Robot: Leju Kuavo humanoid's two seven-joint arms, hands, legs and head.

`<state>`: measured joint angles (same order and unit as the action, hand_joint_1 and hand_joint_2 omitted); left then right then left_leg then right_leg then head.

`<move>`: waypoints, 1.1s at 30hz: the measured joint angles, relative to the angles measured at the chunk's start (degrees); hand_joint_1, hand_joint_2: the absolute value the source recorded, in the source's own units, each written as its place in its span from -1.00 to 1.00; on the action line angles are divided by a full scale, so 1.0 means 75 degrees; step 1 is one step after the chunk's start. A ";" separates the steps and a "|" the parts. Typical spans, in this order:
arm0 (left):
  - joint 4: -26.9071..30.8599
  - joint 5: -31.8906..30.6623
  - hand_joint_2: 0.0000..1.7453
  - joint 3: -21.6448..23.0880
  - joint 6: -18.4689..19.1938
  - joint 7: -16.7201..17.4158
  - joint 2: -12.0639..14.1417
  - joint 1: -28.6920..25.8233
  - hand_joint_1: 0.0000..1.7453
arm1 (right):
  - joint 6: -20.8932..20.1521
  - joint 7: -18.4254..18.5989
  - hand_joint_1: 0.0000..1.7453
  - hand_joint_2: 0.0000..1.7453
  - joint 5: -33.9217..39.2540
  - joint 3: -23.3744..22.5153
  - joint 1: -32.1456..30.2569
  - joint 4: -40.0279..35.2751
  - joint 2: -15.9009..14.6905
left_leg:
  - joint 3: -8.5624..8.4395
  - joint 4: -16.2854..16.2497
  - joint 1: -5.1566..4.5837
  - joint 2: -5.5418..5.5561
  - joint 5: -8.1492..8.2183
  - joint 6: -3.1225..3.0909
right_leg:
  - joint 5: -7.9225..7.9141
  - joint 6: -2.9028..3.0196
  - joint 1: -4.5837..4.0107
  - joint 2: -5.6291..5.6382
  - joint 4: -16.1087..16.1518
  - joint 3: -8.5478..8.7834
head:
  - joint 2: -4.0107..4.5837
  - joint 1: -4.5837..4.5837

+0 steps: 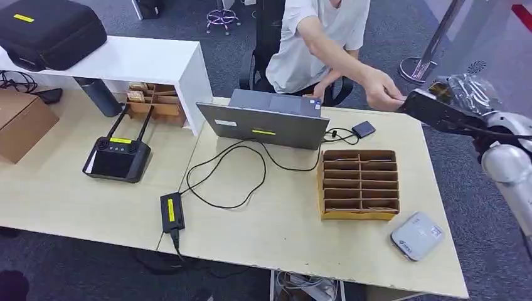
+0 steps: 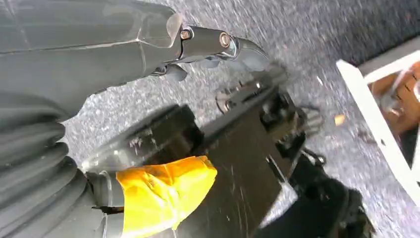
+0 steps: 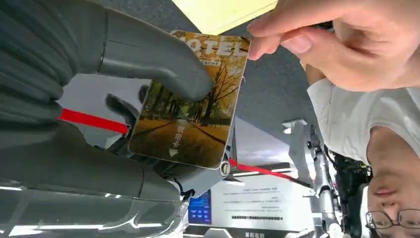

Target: Pass the card to the sensor for recognition and then transmit it.

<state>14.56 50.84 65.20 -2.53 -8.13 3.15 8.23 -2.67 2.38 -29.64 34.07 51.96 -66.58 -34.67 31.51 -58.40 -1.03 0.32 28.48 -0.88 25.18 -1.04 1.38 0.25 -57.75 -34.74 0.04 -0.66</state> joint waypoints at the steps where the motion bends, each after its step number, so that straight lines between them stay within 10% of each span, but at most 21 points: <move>1: 0.0020 0.0006 1.00 -0.0050 0.0032 -0.0023 0.0000 -0.0007 -1.00 | -0.0009 -0.0003 1.00 1.00 0.0003 -0.0032 -0.0017 -0.0009 -0.0020 | 0.0001 0.0000 0.0000 0.0002 0.0000 0.0000 | 0.0000 0.0000 0.0000 -0.0001 0.0000 0.0000 | 0.0000 -0.0003; 9: 0.0023 -0.0309 1.00 -0.0160 -0.0239 -0.0664 -0.0029 -0.0753 -1.00 | 0.0041 0.0175 1.00 1.00 0.0253 -0.0533 -0.0704 -0.0570 -0.0757 | 0.0018 0.0000 -0.0001 0.0020 0.0012 0.0000 | 0.0007 -0.0003 0.0000 -0.0010 0.0005 -0.0014 | 0.0000 0.0000; 21: 0.0023 -0.0230 1.00 -0.0160 0.0043 -0.0262 -0.0032 -0.0804 -1.00 | -0.0308 0.0271 1.00 1.00 -0.0114 -0.0889 -0.1141 -0.1218 -0.1276 | 0.0026 0.0000 0.0001 0.0026 0.0008 0.0003 | 0.0005 -0.0001 0.0000 -0.0023 0.0005 -0.0018 | 0.0000 -0.0003; 33: 0.0023 0.0166 1.00 -0.0166 0.0207 -0.0224 0.0029 -0.0837 -1.00 | -0.4399 0.1201 1.00 1.00 0.2438 0.0570 0.0642 -0.2137 -0.3075 | 0.0049 0.0000 -0.0006 0.0047 0.0008 0.0003 | 0.0006 -0.0002 0.0009 -0.0046 0.0003 -0.0029 | 0.0000 0.0000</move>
<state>14.73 52.09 63.95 -0.98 -9.81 3.37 1.96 -35.66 11.39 -11.36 38.35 56.77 -82.60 -57.73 31.87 -58.40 -1.07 0.67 28.54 -0.86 25.23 -1.05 1.45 -0.10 -57.73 -34.96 0.04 -0.66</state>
